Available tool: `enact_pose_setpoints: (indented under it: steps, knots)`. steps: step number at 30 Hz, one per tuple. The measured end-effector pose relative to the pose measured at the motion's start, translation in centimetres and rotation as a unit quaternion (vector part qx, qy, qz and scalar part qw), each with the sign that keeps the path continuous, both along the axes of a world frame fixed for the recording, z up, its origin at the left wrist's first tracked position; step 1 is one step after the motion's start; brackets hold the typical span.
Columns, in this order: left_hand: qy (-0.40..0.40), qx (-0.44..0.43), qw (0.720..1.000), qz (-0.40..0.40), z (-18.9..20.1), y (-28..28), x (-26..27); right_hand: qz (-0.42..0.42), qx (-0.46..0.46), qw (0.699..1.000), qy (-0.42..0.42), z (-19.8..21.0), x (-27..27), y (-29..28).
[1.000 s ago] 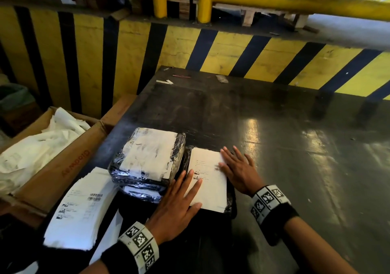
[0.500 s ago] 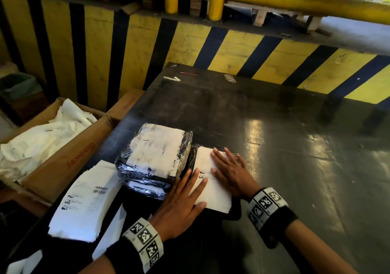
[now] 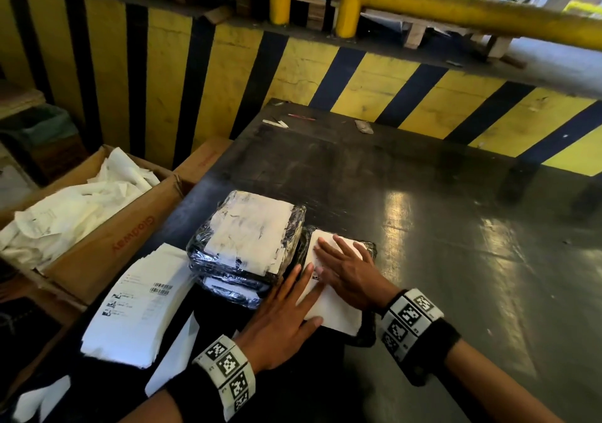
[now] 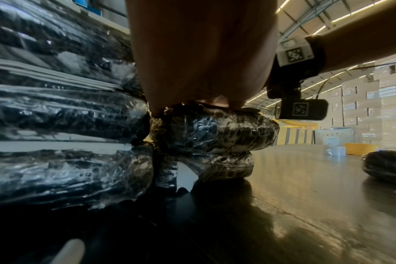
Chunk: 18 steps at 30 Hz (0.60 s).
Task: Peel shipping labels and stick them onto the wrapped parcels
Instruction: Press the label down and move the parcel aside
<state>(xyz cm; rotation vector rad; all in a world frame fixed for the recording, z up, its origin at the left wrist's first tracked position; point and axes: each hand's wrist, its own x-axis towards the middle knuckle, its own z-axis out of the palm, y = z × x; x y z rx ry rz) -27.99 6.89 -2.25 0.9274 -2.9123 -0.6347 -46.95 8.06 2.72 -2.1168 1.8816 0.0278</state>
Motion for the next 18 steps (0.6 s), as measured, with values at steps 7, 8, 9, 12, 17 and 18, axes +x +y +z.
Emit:
enact_pose_setpoints:
  steps: [7,8,9,12,17,18]
  knots:
    - [-0.006,0.004,1.0,0.009,0.4,0.1,0.0,-0.019,0.044,0.999,0.021,0.2,0.0,-3.7]
    - [-0.008,0.004,1.0,0.008,0.4,0.1,0.1,-0.015,0.043,0.999,0.024,0.2,-0.1,-3.6]
    - [-0.01,0.002,1.0,0.006,0.4,0.1,0.1,-0.011,0.038,0.999,0.027,0.1,-0.2,-3.1]
    - [-0.009,-0.011,1.0,0.0,0.1,0.0,0.1,0.012,-0.002,1.0,0.029,-0.5,-1.0,-0.3]
    - [-0.006,-0.014,1.0,0.001,-0.1,0.0,0.1,-0.008,-0.009,1.0,-0.016,-2.0,-3.2,5.9]
    - [-0.007,-0.012,1.0,0.002,0.0,0.1,0.1,-0.019,-0.008,1.0,-0.023,-2.2,-3.6,6.9]
